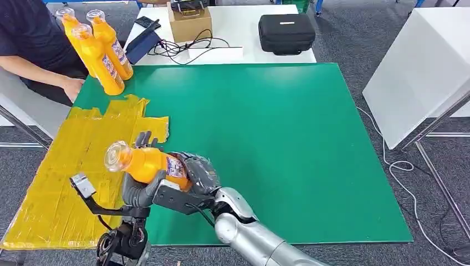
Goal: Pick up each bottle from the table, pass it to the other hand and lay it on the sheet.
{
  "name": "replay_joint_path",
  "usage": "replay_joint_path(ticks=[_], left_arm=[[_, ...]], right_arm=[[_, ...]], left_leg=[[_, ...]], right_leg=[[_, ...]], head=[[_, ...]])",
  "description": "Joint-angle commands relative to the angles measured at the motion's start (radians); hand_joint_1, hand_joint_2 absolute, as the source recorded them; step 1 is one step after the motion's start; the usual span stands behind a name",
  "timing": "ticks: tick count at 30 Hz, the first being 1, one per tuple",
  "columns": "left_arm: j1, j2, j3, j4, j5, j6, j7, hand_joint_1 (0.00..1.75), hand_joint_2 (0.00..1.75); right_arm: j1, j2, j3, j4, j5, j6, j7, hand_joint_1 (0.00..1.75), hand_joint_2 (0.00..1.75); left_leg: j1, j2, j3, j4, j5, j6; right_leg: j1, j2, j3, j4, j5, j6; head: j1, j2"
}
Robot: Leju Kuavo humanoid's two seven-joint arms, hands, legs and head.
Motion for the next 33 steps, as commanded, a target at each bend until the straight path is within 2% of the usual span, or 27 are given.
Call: replay_joint_path(ticks=[1,2,6,12,25,28,31,32,33], left_arm=[[-0.091,-0.026,-0.034,0.010,-0.010,0.010,-0.001,1.50,1.75],[-0.089,-0.026,-0.033,0.001,-0.009,0.010,-0.002,1.71,1.75],[-0.088,-0.026,-0.032,-0.002,-0.008,0.009,-0.003,1.75,1.75],[-0.094,-0.019,-0.018,0.013,0.004,0.016,-0.022,1.75,1.75],[-0.075,-0.015,-0.003,-0.023,0.011,0.009,-0.030,1.75,1.75],[-0.075,-0.015,-0.003,-0.023,0.011,0.009,-0.030,1.75,1.75],[-0.071,-0.018,-0.001,-0.029,0.011,0.008,-0.030,1.75,1.75],[-0.067,-0.021,0.006,-0.037,0.012,0.008,-0.030,1.75,1.75],[-0.063,-0.020,0.009,-0.045,0.013,0.007,-0.029,1.75,1.75]], right_arm=[[0.038,-0.006,0.039,-0.025,0.024,0.042,0.009,1.75,1.75],[0.036,-0.006,0.044,-0.031,0.022,0.045,0.013,1.75,1.75],[0.035,-0.006,0.048,-0.033,0.019,0.046,0.016,1.75,1.75],[0.031,-0.006,0.060,-0.027,-0.006,0.036,0.014,1.75,1.75],[0.046,-0.006,0.040,-0.053,0.012,0.046,0.025,1.75,1.75],[0.046,-0.006,0.040,-0.053,0.012,0.046,0.025,1.75,1.75],[0.046,-0.006,0.031,-0.051,0.015,0.047,0.024,1.75,1.75],[0.052,-0.006,0.012,-0.056,0.025,0.047,0.021,1.75,1.75],[0.060,-0.006,-0.017,-0.062,0.025,0.047,-0.004,0.02,1.75]], left_leg=[[0.002,-0.005,0.003,0.001,-0.002,-0.001],[0.002,-0.004,0.003,0.001,-0.002,-0.001],[0.002,-0.004,0.002,0.001,-0.002,-0.001],[0.000,-0.003,0.000,0.000,0.000,0.000],[0.003,-0.003,0.004,0.001,-0.003,-0.001],[0.001,-0.002,0.001,0.000,0.000,0.000],[0.001,-0.003,0.001,0.000,0.000,0.000],[0.002,-0.003,0.005,0.000,-0.003,-0.001],[0.001,-0.003,0.002,0.000,-0.001,-0.001]], right_leg=[[0.002,-0.006,0.006,-0.002,-0.002,0.001],[0.002,-0.006,0.006,-0.002,-0.002,0.001],[0.002,-0.005,0.005,-0.001,-0.002,0.001],[0.000,-0.003,0.002,-0.001,-0.001,0.001],[0.003,-0.005,0.008,-0.002,-0.003,0.002],[0.001,-0.003,0.002,-0.001,-0.001,0.001],[0.001,-0.003,0.003,-0.001,-0.001,0.001],[0.002,-0.005,0.008,-0.002,-0.003,0.002],[0.001,-0.004,0.004,-0.001,-0.001,0.001]], head=[[0.000,0.000],[0.000,0.000],[0.000,0.000],[0.000,0.000],[0.000,0.000],[0.000,0.000],[0.000,0.000],[0.000,0.000],[0.000,0.000]])
